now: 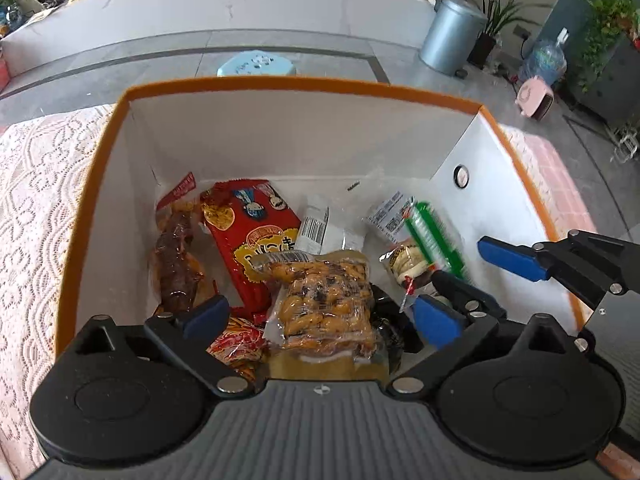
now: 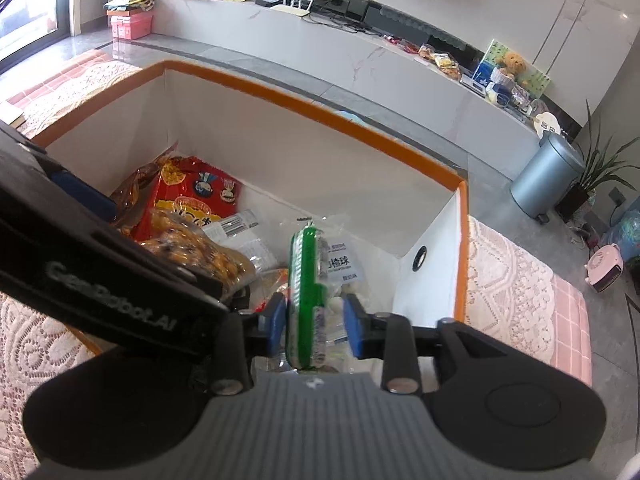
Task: Organize snacks
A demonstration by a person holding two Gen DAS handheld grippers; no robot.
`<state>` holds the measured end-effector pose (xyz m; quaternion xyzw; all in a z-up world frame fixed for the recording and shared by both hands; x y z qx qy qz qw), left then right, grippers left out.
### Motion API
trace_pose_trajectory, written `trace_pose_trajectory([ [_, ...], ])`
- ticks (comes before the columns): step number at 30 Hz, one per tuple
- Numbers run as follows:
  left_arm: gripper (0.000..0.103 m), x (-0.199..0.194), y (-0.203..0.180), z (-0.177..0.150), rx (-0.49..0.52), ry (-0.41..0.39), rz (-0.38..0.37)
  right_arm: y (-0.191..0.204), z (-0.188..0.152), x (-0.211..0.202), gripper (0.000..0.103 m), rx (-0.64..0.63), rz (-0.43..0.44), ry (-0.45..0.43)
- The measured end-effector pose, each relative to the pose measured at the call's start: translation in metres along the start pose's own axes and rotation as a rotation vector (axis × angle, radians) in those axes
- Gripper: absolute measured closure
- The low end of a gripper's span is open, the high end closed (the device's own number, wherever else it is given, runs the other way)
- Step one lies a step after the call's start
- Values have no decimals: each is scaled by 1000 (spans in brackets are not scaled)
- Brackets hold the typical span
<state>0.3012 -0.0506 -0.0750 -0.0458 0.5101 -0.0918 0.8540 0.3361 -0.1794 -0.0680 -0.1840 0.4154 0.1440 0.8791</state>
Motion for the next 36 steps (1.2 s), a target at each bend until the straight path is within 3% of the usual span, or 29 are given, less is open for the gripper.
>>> trace_pose_trajectory([
  [8,0,-32,-1,-3,-22,-53,3,-4,3,-28,29,24,9,-34],
  [14,0,-74,0,-7,-58,-154,25,-7,6,-67,18,65,16,-90],
  [21,0,-135,-6,-19,-50,-329,42,-12,6,-132,7,150,-1,-218],
  [27,0,-190,-6,-36,-30,-547,119,-2,-1,-193,4,195,-10,-357],
  [31,0,-214,-1,-51,-35,-608,125,12,-13,-226,4,215,-29,-426],
  [36,0,-230,-1,-79,39,-667,176,29,-32,-259,4,281,-59,-524],
])
Point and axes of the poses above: each gripper's, at about its wrist camera, not at the fingertips, and x roughly the way its jaws point, y to its left, z to its top, the point moved 5 cm from there along x, roughly the way its jaws point, and after that the axes turned 1 degree about -y, right-handed, at the moved point
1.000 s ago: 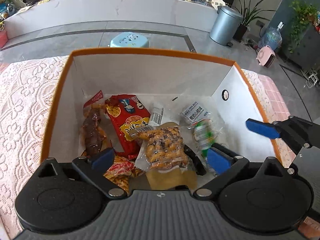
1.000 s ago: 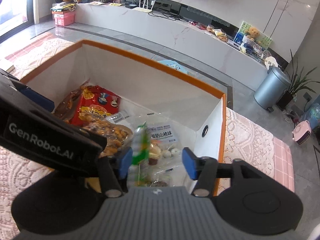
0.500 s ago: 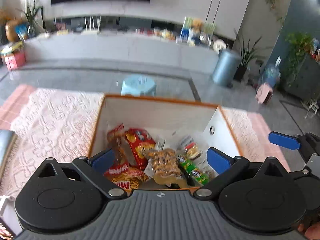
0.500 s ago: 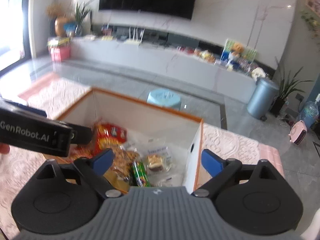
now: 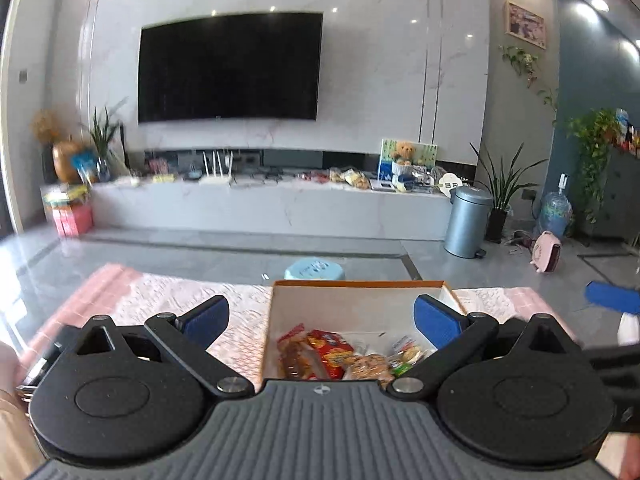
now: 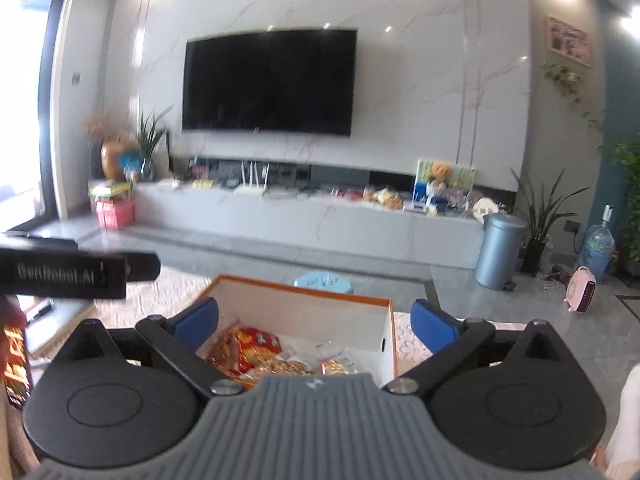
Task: Organize snacks
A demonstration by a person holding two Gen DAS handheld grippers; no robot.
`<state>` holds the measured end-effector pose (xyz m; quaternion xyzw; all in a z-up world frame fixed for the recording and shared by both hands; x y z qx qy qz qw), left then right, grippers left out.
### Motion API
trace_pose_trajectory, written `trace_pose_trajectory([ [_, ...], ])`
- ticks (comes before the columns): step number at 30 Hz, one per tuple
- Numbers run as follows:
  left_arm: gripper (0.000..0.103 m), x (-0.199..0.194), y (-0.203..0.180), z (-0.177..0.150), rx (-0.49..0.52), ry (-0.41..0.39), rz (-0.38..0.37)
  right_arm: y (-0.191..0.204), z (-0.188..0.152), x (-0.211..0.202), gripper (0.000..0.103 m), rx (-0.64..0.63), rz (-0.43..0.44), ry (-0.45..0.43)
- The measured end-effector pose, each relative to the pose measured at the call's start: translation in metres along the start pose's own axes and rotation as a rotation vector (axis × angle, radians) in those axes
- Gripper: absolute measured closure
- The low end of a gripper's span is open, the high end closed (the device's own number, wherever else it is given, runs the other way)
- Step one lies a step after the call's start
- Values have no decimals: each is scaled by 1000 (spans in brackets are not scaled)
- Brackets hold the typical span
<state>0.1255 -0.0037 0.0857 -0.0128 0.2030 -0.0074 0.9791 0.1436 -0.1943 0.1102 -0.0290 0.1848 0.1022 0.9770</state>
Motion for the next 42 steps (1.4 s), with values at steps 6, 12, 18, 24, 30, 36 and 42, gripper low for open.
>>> trace_pose_trajectory([
  [6,0,-8,6,-27,-6,8,15,16,-21,-32,4,67,-13,-48],
  [12,0,-3,10,-53,40,6,76,26,-46,-39,4,73,-80,-71],
  [18,0,11,12,-75,33,99,48,32,-68,-23,4,41,-88,-42],
  [24,0,22,9,-89,39,154,12,25,-92,1,4,26,-111,36],
  [30,0,28,0,-106,70,175,0,16,-108,18,4,44,-126,80],
  [36,0,35,0,-112,60,210,1,8,-117,26,4,67,-136,103],
  [42,0,35,-2,-111,63,220,9,3,-115,25,4,87,-139,94],
])
Point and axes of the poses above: each gripper's, at about its wrist camera, not at the fingertips, and x roughly the way its jaws point, y to its left, z to its top, the point moved 5 cm from there along x, roughly the way its jaws point, and after that the axes turned 1 degree about -y, right-handed, at the moved point
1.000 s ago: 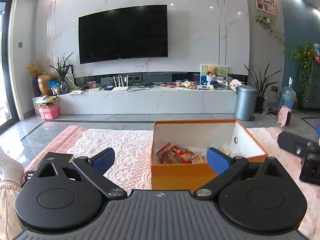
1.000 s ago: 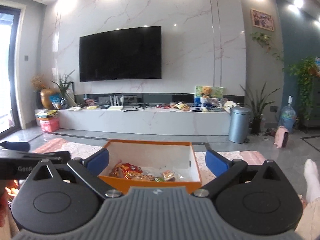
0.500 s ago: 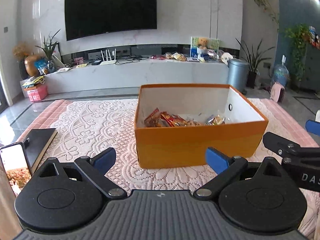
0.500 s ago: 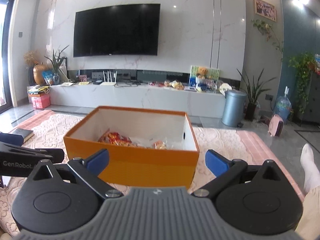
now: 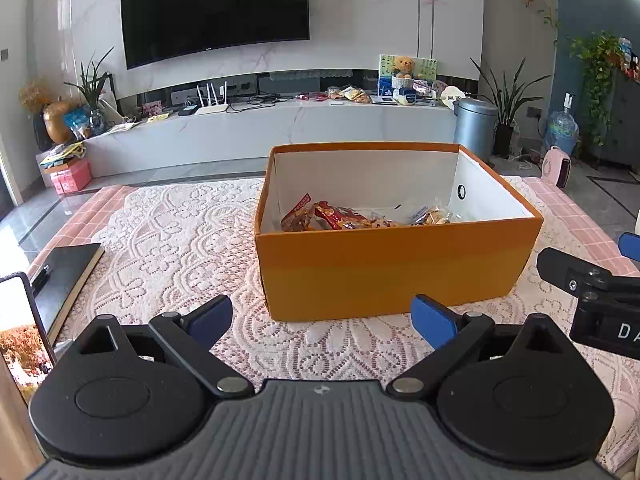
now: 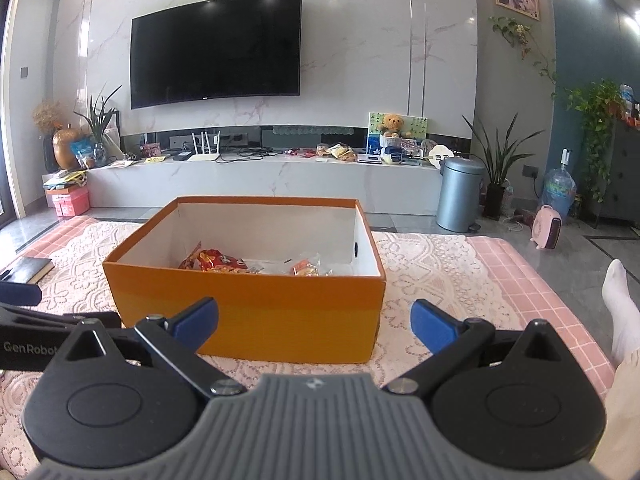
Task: Organize snacks
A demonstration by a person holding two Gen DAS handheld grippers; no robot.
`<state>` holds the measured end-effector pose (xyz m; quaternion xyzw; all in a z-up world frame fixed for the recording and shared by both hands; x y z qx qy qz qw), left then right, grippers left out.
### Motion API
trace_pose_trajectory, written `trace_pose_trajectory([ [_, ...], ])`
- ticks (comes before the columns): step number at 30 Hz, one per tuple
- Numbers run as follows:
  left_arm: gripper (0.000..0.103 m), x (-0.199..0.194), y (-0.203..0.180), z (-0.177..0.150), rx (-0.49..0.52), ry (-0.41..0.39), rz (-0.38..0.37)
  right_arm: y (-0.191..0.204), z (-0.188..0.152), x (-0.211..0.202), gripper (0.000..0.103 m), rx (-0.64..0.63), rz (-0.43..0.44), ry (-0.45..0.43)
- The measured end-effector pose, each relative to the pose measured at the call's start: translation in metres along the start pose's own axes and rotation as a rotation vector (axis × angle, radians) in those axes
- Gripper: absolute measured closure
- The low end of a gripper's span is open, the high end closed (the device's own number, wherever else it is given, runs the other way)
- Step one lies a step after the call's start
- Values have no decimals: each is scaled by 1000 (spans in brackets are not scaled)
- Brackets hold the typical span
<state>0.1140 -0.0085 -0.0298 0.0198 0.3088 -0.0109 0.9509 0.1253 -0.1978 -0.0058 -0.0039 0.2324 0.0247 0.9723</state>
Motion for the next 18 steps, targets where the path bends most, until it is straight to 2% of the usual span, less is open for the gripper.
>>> trace_pose_trajectory([
  [18,0,-10,-1,6,-7,-8,-1,0,2,-13,4,-4,-1,-38],
])
Point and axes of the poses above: each gripper's, at about its wrist camera, not at the fingertips, and x roughly the way its jaws point, y to its left, z to its top, the point moved 5 cm from there along x, roughly the way its jaws point, and after that the axes turned 1 degree about -y, right-handed, at the moved point
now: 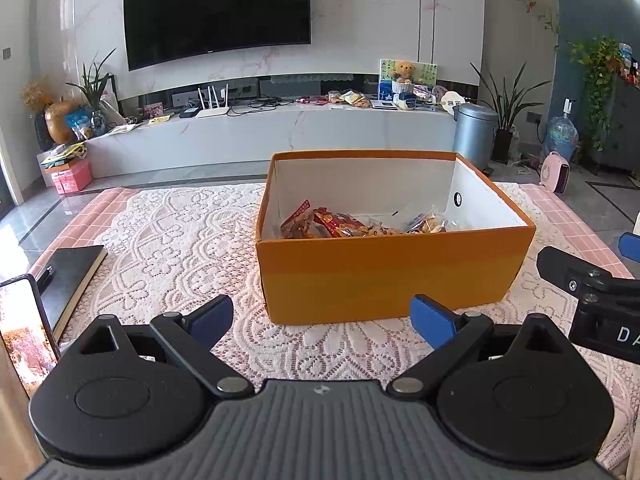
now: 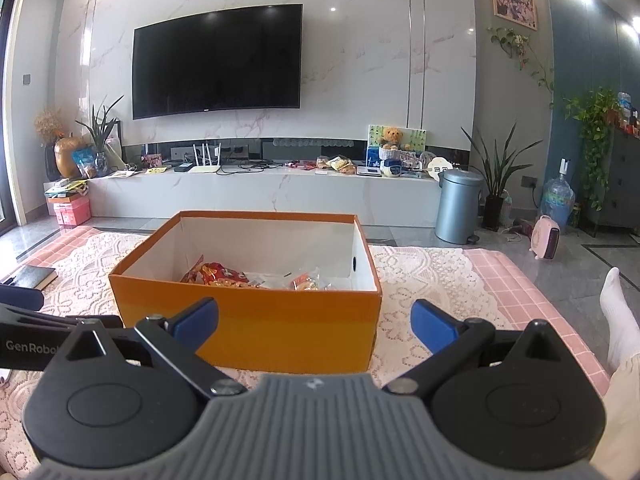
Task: Organize snacks
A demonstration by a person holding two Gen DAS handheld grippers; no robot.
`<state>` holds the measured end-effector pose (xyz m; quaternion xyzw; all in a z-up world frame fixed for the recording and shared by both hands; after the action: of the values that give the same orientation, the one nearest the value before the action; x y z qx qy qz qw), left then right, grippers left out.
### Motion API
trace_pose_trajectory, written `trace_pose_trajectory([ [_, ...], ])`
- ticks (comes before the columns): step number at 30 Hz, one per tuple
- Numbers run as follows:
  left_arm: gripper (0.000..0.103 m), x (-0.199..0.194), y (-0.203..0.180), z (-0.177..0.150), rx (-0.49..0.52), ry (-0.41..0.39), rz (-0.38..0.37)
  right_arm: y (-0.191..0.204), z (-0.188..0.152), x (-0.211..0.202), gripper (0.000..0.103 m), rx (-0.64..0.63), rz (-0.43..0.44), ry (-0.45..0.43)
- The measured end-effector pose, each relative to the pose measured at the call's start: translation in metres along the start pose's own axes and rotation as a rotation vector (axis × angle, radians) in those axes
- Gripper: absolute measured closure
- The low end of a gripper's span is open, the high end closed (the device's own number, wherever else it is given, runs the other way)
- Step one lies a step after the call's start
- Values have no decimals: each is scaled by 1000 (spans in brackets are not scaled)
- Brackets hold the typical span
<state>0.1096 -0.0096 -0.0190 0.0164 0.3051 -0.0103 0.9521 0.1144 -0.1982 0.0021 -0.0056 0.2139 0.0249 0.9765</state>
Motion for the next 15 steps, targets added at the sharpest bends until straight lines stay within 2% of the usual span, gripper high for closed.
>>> trace_pose_trajectory([
  [15,0,1,-1,0,-10,13,-3,-1,0,0,4,3,-1,-3],
])
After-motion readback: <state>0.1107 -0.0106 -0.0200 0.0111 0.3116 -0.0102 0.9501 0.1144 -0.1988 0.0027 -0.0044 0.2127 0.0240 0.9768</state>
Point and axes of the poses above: each gripper's, at about its wrist camera, not at the fingertips, and x roughly the way its jaws point, y to its left, z to its top, the point moved 5 cm from there along x, roughly the way its jaws point, and after that the axes turned 1 degree about -y, right-handed, at the moved point
